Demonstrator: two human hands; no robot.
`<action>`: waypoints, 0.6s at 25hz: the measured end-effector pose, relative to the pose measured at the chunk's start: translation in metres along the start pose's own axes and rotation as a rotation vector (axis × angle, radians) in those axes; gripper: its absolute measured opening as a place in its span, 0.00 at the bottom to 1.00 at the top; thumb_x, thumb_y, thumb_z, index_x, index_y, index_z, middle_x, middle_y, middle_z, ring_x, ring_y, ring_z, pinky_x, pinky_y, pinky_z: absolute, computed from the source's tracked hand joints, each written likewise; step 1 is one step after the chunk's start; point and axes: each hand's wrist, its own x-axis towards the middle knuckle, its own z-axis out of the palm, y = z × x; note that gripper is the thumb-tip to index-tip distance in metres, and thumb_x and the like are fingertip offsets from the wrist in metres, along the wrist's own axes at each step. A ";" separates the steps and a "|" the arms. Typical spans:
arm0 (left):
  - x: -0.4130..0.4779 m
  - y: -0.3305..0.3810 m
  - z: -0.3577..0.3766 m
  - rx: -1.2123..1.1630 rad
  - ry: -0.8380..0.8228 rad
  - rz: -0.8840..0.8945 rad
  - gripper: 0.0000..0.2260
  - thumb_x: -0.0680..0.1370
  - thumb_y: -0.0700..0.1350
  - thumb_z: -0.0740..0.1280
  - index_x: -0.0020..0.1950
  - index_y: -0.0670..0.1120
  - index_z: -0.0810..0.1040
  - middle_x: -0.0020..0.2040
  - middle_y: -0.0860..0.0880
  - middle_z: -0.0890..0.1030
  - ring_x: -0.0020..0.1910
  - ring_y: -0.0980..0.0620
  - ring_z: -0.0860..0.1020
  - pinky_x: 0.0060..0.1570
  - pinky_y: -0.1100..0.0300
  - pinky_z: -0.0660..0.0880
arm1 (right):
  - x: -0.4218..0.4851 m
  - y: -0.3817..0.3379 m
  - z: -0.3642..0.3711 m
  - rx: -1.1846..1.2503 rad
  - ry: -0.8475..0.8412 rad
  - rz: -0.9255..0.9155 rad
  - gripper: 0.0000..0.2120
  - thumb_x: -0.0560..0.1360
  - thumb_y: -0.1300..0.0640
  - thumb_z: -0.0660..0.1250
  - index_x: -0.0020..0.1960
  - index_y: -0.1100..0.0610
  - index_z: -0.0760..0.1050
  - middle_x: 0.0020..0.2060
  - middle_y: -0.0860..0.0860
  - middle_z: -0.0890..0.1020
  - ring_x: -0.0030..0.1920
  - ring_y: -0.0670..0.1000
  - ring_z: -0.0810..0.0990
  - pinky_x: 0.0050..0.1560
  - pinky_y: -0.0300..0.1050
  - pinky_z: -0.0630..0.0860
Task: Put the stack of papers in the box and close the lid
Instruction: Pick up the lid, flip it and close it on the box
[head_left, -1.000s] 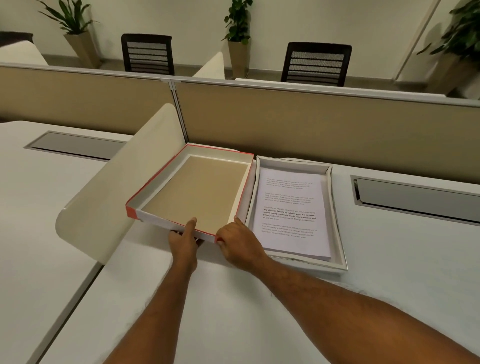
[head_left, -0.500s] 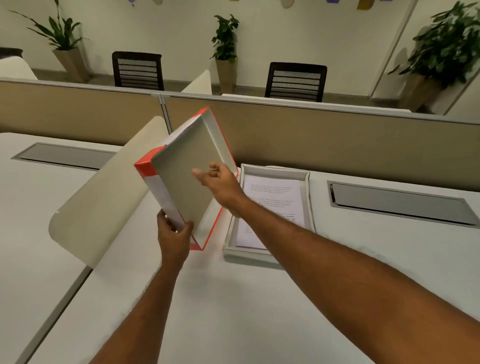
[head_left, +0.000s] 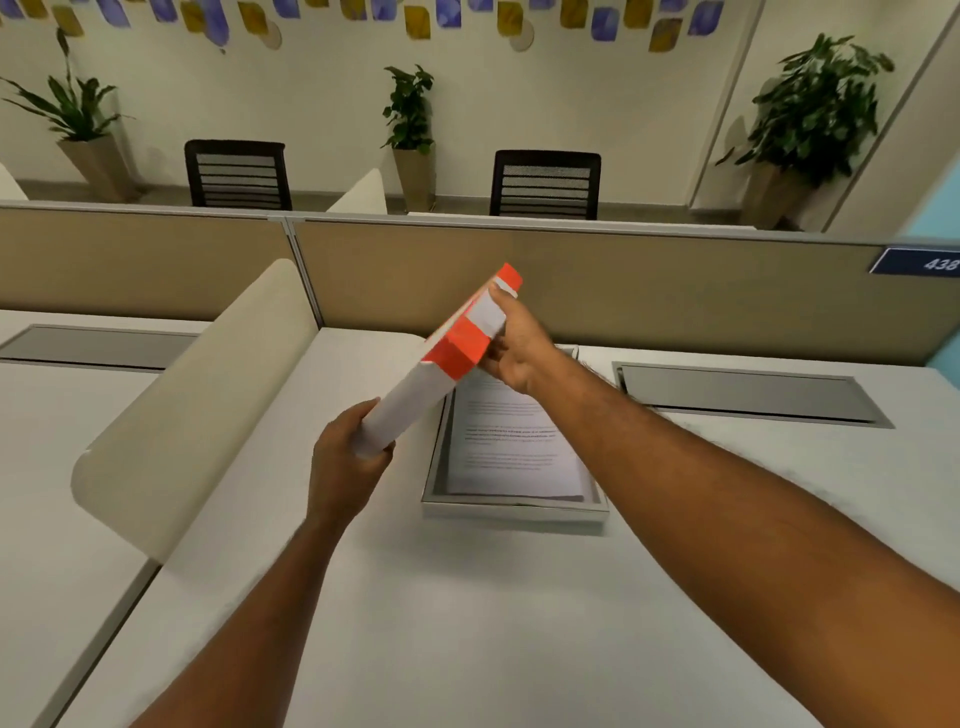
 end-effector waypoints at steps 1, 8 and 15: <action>0.003 0.002 -0.001 0.043 -0.018 0.043 0.25 0.68 0.42 0.78 0.64 0.48 0.76 0.58 0.47 0.82 0.52 0.51 0.78 0.51 0.56 0.79 | -0.001 -0.002 -0.003 -0.012 0.021 0.004 0.29 0.72 0.44 0.72 0.67 0.56 0.69 0.55 0.59 0.82 0.53 0.57 0.83 0.52 0.56 0.82; 0.022 0.009 -0.010 0.227 -0.132 0.216 0.34 0.65 0.62 0.77 0.67 0.49 0.75 0.64 0.49 0.79 0.59 0.50 0.77 0.57 0.52 0.76 | -0.006 0.001 -0.029 -0.159 0.241 -0.078 0.26 0.68 0.62 0.74 0.64 0.62 0.73 0.50 0.58 0.83 0.38 0.53 0.81 0.30 0.42 0.77; 0.025 0.006 0.001 -0.658 -0.341 -0.764 0.33 0.74 0.70 0.55 0.56 0.41 0.75 0.50 0.44 0.81 0.44 0.49 0.83 0.44 0.54 0.81 | -0.003 0.005 -0.070 -0.282 0.243 -0.050 0.23 0.69 0.57 0.72 0.63 0.58 0.72 0.50 0.57 0.83 0.45 0.54 0.83 0.36 0.45 0.79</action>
